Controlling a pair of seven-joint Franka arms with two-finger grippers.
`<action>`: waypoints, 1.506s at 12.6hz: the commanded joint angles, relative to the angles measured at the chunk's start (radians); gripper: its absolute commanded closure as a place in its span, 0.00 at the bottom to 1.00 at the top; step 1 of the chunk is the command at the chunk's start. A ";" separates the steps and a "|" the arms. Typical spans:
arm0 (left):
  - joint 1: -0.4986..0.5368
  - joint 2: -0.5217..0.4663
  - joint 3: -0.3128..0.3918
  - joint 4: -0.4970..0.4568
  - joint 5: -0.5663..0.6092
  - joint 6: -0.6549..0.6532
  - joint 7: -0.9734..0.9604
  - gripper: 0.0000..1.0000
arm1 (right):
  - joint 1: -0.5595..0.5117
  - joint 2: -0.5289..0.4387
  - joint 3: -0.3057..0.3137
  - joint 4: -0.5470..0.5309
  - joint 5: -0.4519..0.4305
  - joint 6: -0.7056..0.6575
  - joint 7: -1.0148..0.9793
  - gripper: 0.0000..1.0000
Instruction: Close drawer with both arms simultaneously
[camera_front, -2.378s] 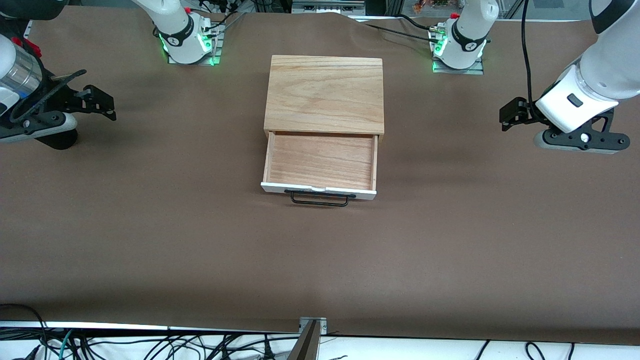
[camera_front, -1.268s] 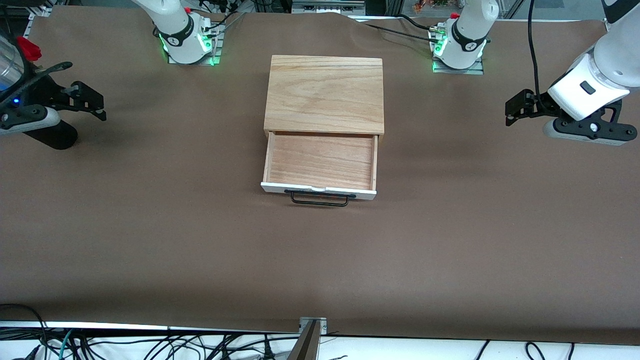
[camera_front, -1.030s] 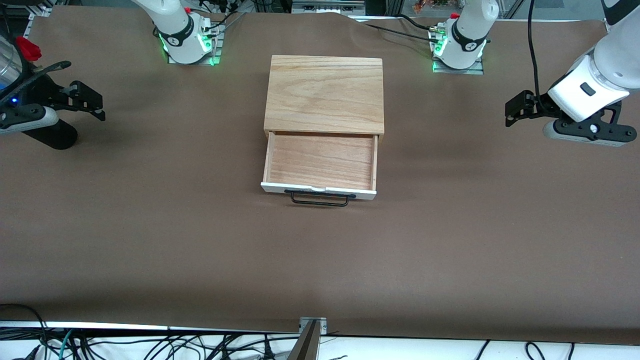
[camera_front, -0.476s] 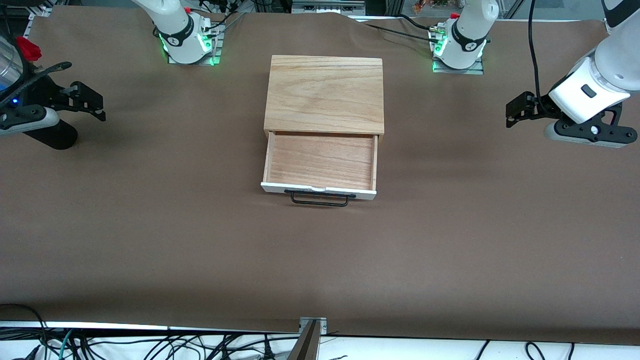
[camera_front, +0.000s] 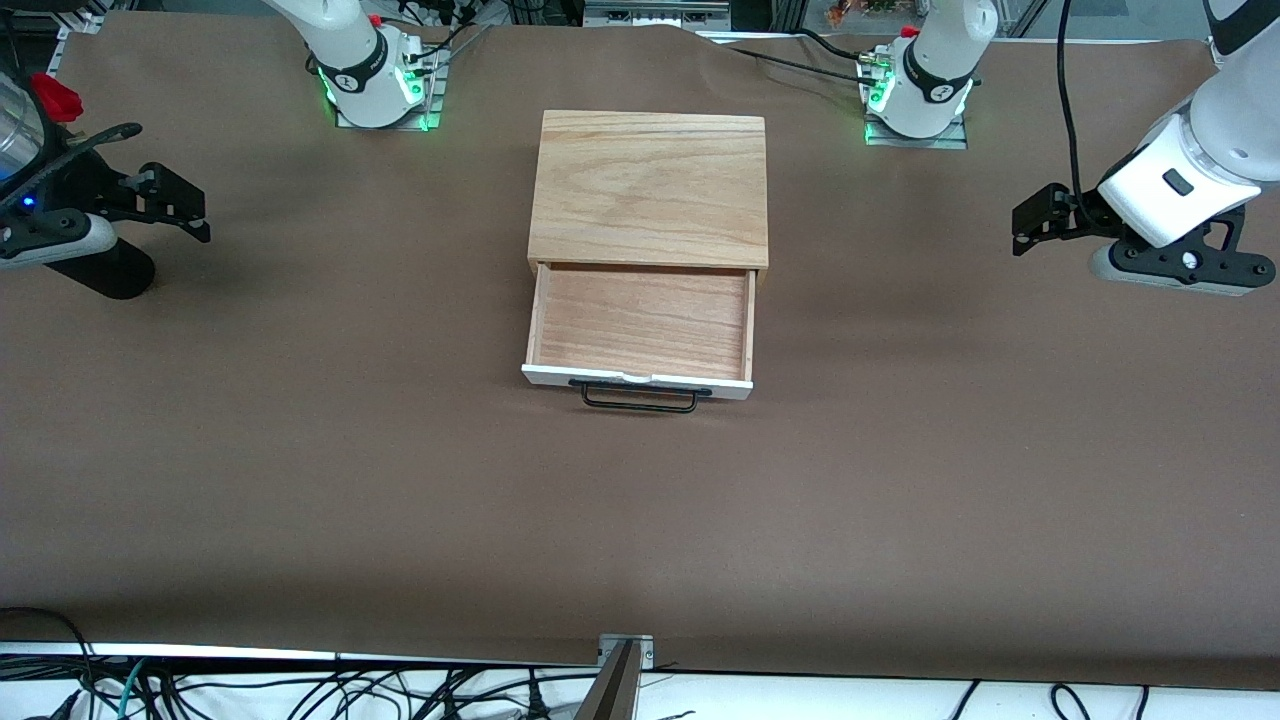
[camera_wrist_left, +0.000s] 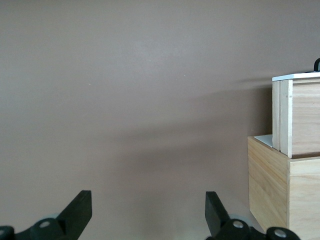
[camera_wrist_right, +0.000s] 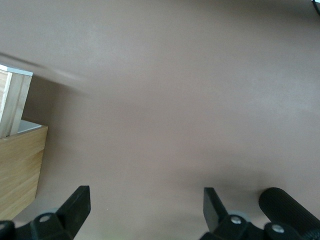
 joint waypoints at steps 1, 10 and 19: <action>0.010 -0.012 -0.004 -0.014 -0.016 0.014 0.026 0.00 | -0.004 0.009 0.002 0.047 -0.010 -0.025 0.011 0.00; -0.055 0.141 -0.012 0.026 -0.128 0.093 0.025 0.00 | 0.027 0.037 0.012 0.047 -0.003 -0.040 -0.008 0.00; -0.183 0.321 -0.012 0.026 -0.320 0.430 -0.023 0.00 | 0.064 0.274 0.013 0.040 0.445 0.050 -0.009 0.00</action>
